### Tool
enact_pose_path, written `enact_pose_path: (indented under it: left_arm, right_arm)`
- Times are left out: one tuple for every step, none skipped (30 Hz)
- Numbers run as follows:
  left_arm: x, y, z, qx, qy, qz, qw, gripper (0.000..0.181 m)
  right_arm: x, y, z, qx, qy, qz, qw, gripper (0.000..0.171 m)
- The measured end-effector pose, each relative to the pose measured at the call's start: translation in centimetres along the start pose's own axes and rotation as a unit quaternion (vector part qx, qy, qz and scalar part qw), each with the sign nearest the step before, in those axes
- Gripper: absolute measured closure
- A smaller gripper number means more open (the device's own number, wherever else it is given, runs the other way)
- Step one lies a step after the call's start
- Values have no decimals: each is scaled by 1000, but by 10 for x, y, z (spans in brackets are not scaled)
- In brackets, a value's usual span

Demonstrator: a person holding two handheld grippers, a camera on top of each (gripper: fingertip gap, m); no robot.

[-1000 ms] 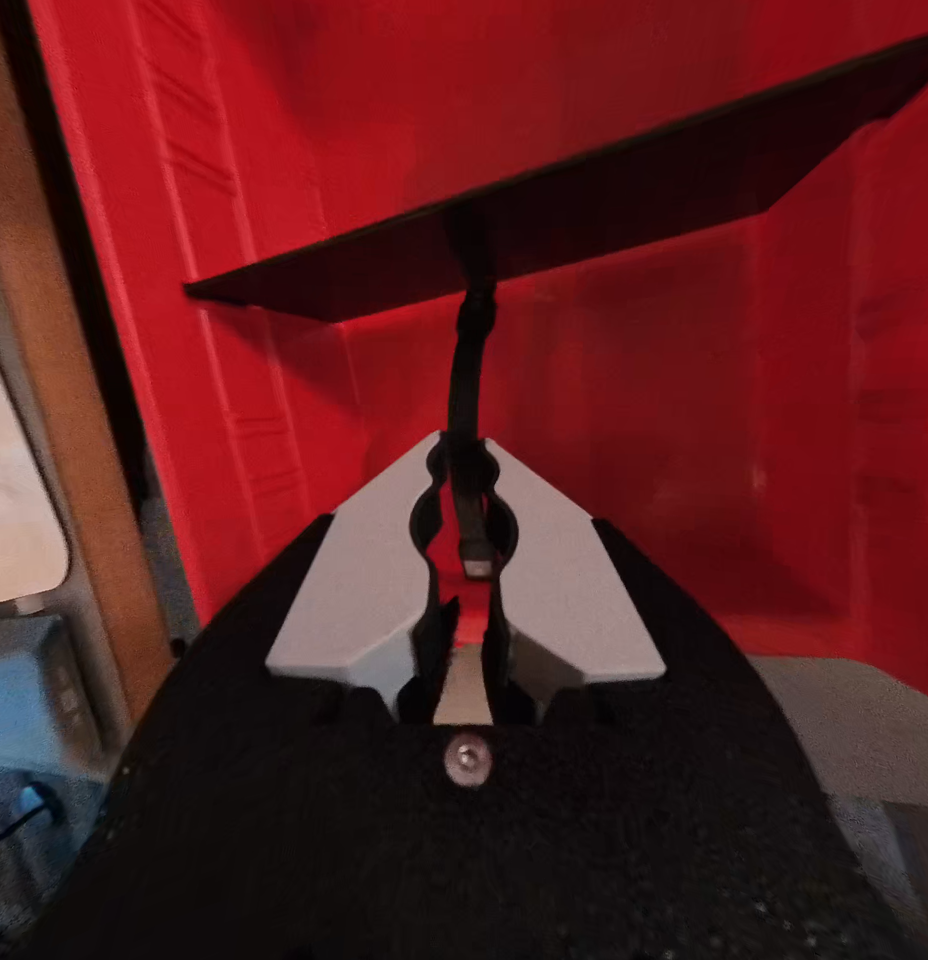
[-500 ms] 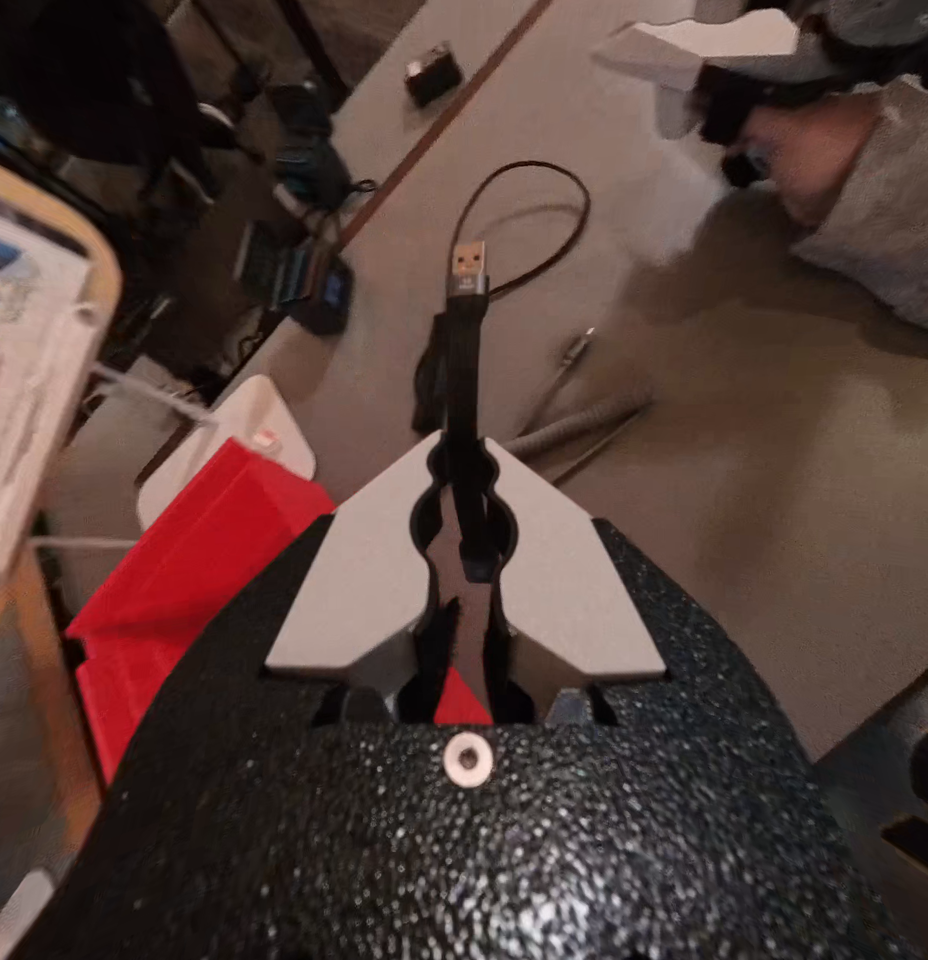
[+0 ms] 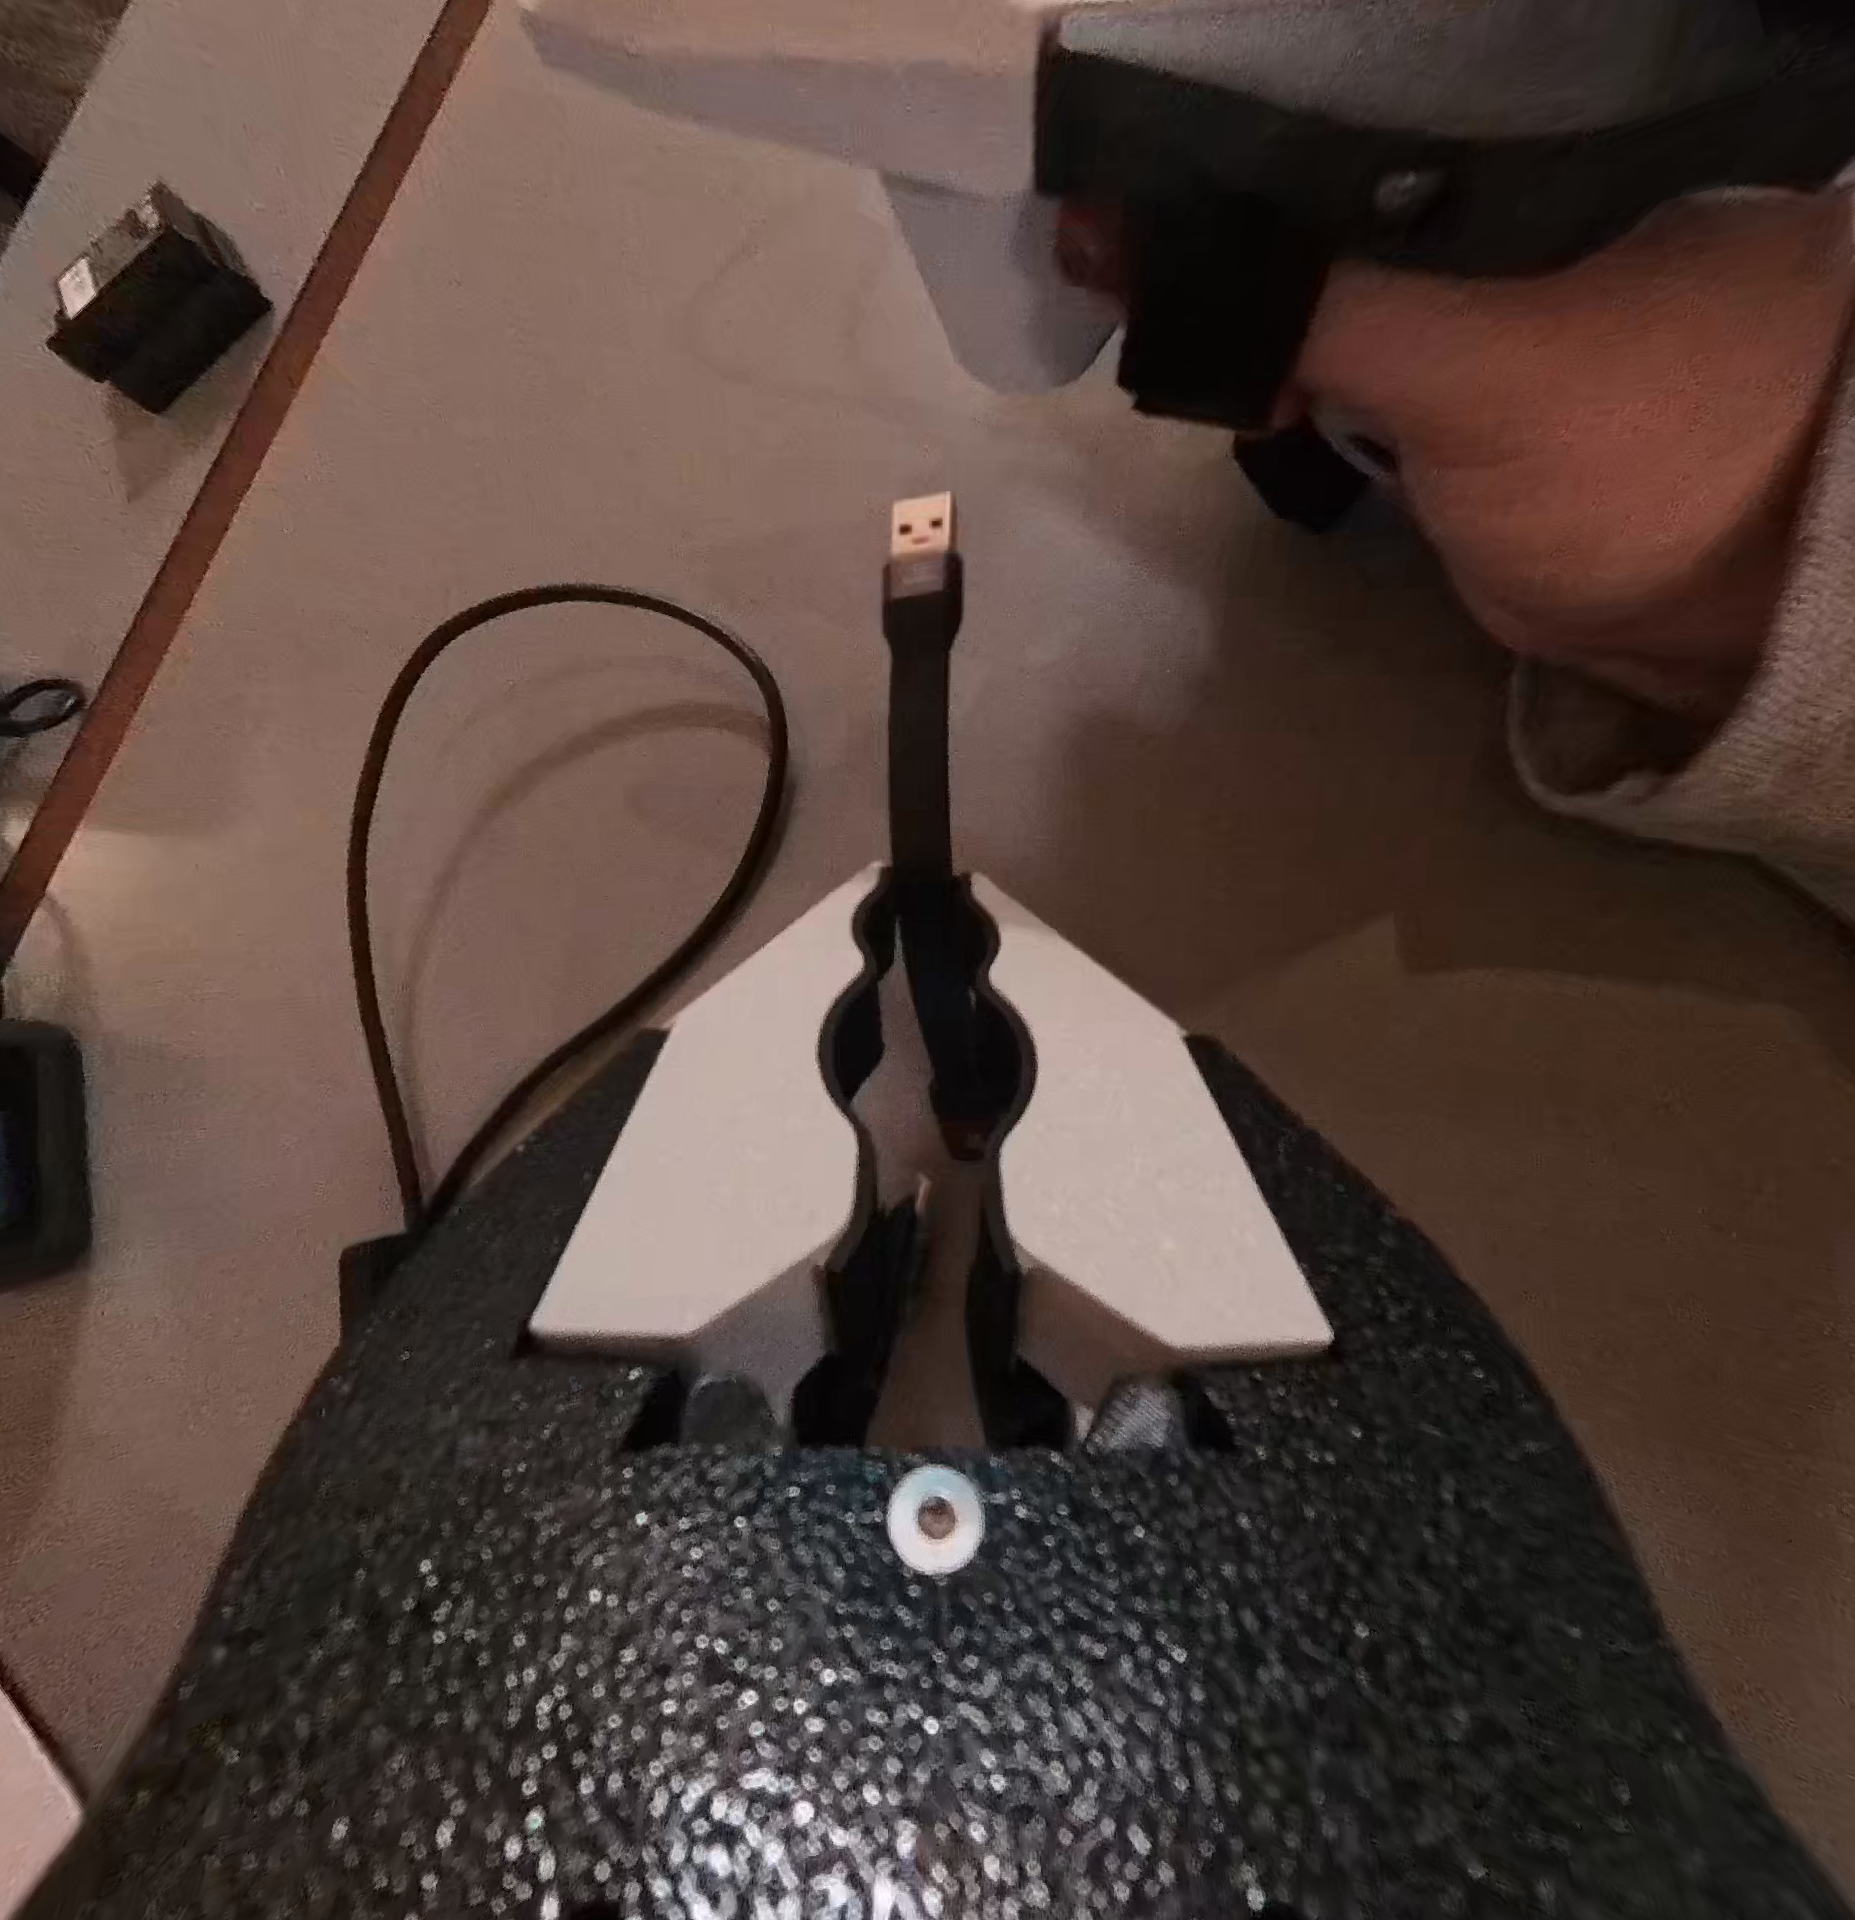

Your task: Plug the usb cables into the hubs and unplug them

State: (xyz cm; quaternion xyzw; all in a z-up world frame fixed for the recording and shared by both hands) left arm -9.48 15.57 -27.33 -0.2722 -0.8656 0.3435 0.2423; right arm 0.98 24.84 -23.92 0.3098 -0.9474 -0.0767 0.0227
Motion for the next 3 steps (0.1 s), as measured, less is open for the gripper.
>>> enact_pose_path:
  left_arm:
    - [2, 4, 0, 1, -1, 6, 1000, 172]
    - [4, 8, 1, -1, -5, 10, 1000, 172]
    - [4, 10, 2, -4, -13, 24, 1000, 171]
  right_arm:
    - [0, 1, 1, 6, -3, 1, 1000, 113]
    - [0, 2, 2, 12, -7, 6, 1000, 113]
    - [0, 3, 3, 14, -12, 9, 1000, 113]
Point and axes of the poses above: each gripper's, where its closed fingertips meet, y out along the fingers, z out of its underside, x = y × z across the jaws, the point moved 6 cm from there along -y, back along the fingers, and after that the axes turned 1 degree about -x, right-handed, at the moved point
